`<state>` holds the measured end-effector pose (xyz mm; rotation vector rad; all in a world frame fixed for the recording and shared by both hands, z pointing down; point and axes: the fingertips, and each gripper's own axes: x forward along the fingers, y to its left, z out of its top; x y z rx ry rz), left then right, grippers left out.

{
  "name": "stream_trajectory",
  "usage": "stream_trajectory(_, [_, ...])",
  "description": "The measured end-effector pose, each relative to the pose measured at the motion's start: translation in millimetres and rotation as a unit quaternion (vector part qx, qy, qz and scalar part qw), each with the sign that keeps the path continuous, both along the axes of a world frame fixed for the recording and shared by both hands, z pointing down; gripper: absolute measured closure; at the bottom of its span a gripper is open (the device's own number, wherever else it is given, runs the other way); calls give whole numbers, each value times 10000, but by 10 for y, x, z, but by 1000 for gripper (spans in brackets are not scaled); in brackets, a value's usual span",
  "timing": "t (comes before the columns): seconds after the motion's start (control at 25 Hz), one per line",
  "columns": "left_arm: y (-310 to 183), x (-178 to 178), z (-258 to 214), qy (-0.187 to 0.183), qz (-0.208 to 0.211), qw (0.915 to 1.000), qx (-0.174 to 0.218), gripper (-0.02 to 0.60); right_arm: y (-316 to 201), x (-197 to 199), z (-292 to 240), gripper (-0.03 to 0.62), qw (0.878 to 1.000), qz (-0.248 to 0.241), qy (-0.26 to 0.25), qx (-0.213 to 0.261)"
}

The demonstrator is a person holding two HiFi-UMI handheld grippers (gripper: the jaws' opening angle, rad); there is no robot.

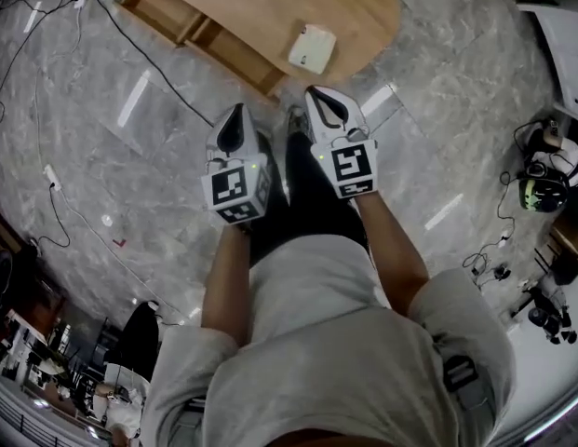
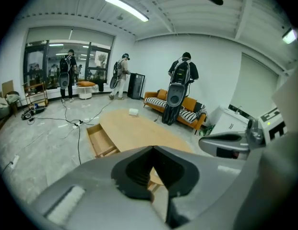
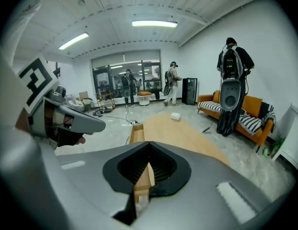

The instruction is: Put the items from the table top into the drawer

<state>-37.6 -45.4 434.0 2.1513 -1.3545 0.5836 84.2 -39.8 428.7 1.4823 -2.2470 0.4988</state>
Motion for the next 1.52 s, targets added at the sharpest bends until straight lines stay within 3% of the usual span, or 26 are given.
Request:
stream_trajectory(0.16, [-15, 49, 322, -145, 426, 9989, -159, 561, -31, 153, 469, 586, 9969, 621, 43, -480])
stream_trajectory(0.28, [42, 16, 486, -276, 609, 9973, -292, 561, -82, 371, 874, 582, 9880, 1237, -42, -927])
stream_trajectory(0.32, [39, 15, 555, -283, 615, 9971, -357, 561, -122, 421, 1008, 536, 9851, 1355, -94, -1057])
stream_trajectory(0.36, [20, 23, 639, -289, 620, 9968, -422, 561, -173, 451, 1137, 478, 9826, 1436, -140, -1169])
stream_trajectory(0.6, [-317, 354, 1336, -373, 1113, 9915, -564, 561, -454, 537, 1747, 465, 9690, 1928, -95, -1543])
stream_trajectory(0.8, [-487, 644, 1796, -419, 1535, 9847, -712, 561, -517, 682, 2226, 386, 9520, 2345, -83, -1968])
stream_trajectory(0.92, [-449, 666, 1939, -462, 1583, 9827, -842, 561, -497, 703, 2410, 358, 9425, 2484, -121, -2234])
stream_trajectory(1.12, [-309, 608, 2123, -273, 1457, 9834, -1044, 561, -435, 648, 2692, 342, 9365, 2431, 106, -2526])
stream_trajectory(1.16, [-287, 580, 2149, -252, 1419, 9837, -1073, 561, -422, 635, 2755, 343, 9358, 2389, 209, -2585])
stream_trajectory(1.2, [-267, 563, 2168, -228, 1385, 9840, -1095, 561, -412, 632, 2803, 391, 9357, 2327, 302, -2632])
stream_trajectory(1.24, [-250, 559, 2180, -200, 1356, 9843, -1109, 561, -413, 636, 2822, 523, 9371, 2250, 371, -2645])
stream_trajectory(1.28, [-234, 557, 2183, -175, 1331, 9846, -1117, 561, -426, 635, 2803, 586, 9403, 2148, 414, -2608])
stream_trajectory(1.52, [-247, 328, 2127, -84, 826, 9904, -1103, 561, -604, 385, 2456, 588, 9686, 1268, 694, -2022])
